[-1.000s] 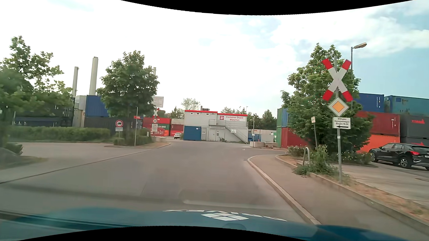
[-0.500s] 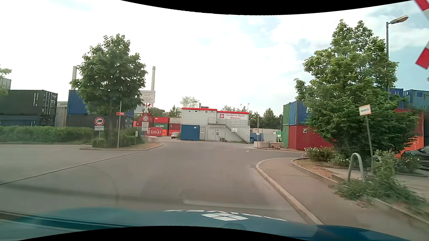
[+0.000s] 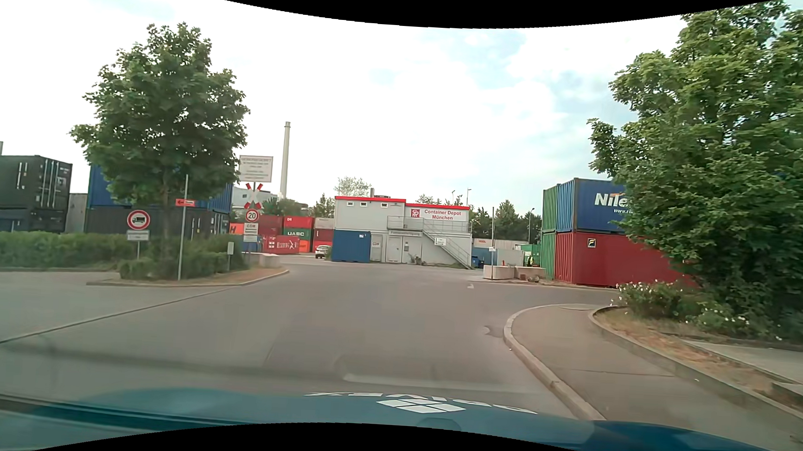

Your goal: Follow the waypoints while adhering to traffic rules and regulations

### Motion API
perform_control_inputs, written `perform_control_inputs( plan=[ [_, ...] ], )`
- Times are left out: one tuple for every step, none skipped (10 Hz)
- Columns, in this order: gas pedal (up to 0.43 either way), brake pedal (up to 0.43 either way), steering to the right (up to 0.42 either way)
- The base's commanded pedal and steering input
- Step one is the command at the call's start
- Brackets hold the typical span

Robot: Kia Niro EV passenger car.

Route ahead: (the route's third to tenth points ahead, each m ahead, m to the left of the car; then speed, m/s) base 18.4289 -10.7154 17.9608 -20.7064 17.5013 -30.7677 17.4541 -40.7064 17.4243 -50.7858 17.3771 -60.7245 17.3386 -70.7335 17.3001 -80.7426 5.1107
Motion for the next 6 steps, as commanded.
perform_control_inputs(
  plan=[
    [0.020, 0.000, -0.002],
    [0.028, 0.000, -0.002],
    [0.039, 0.000, -0.002],
    [0.047, 0.000, -0.001],
    [0.047, 0.000, -0.001],
    [0.047, 0.000, -0.001]
  ],
)
